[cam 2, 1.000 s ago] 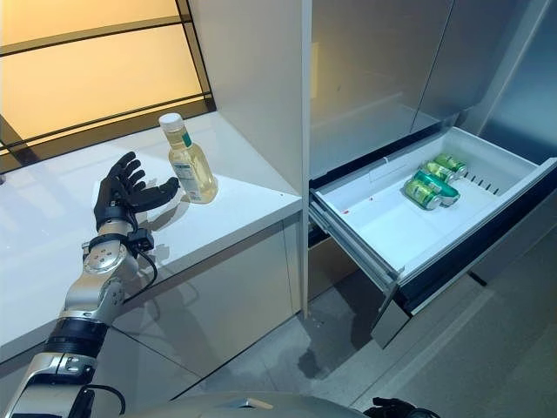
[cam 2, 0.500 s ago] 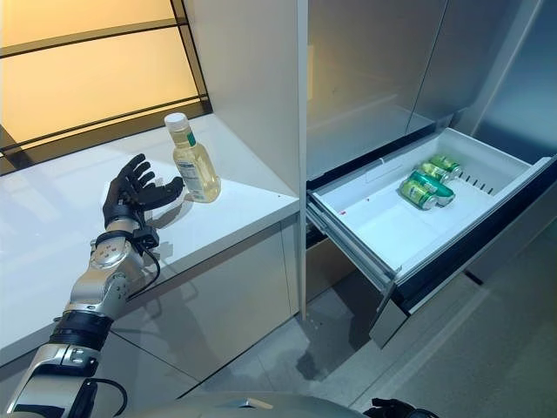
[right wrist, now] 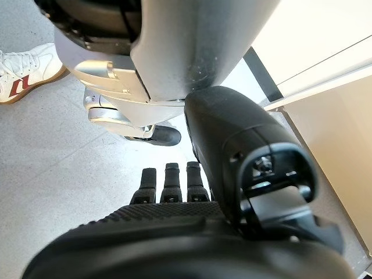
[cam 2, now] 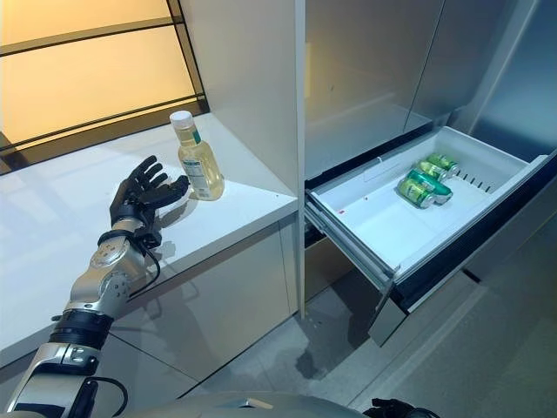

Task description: Put drinks into fridge and close the fridge

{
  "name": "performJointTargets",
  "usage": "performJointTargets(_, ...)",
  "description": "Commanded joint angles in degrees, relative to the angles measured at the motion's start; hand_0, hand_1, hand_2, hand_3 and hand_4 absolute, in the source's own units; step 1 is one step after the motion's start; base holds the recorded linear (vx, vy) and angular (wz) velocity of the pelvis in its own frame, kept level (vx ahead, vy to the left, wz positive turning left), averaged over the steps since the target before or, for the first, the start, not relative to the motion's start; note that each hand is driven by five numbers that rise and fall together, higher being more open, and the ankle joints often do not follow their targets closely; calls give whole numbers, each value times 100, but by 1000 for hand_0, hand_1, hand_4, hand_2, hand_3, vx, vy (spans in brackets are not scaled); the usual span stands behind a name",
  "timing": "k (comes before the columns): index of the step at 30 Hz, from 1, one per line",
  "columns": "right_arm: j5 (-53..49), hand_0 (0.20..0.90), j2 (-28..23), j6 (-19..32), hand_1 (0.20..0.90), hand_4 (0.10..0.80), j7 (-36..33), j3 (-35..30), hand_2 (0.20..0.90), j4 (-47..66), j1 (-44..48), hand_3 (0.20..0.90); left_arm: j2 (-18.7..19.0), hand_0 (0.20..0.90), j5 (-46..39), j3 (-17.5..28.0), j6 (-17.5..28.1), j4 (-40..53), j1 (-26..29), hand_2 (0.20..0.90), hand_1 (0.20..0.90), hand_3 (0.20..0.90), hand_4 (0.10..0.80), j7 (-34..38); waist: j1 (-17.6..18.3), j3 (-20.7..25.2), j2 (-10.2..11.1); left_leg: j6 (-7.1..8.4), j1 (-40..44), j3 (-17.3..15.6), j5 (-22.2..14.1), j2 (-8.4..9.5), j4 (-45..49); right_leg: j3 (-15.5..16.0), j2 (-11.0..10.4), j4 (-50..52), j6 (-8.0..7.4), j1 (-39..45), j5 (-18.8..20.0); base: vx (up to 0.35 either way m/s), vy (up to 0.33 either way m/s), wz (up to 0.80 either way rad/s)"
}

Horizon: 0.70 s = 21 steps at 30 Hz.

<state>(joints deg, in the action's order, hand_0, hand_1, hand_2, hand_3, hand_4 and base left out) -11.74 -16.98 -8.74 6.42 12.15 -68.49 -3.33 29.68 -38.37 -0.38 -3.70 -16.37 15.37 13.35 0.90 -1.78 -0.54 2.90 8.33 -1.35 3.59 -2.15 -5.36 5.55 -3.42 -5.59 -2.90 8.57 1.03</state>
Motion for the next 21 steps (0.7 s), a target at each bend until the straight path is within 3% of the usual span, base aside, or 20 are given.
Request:
performJointTargets(1, -19, 900, 202, -35, 900, 800, 139, 299, 900, -11, 257, 900, 228, 900, -53, 16, 483, 821, 1196, 900, 900, 900, 800, -224, -5, 9, 6, -287, 25, 419, -584, 389, 36, 4, 173, 198, -87, -4, -219, 0, 0, 0)
performJointTargets(21, -36, 900, 143, -9, 900, 800, 143, 176, 900, 75, 222, 900, 473, 900, 29, 215, 317, 1369, 741, 900, 900, 900, 800, -700, -94, -23, 1, -290, -5, 418, -565, 398, 36, 43, 160, 168, -92, -6, -195, 0, 0, 0)
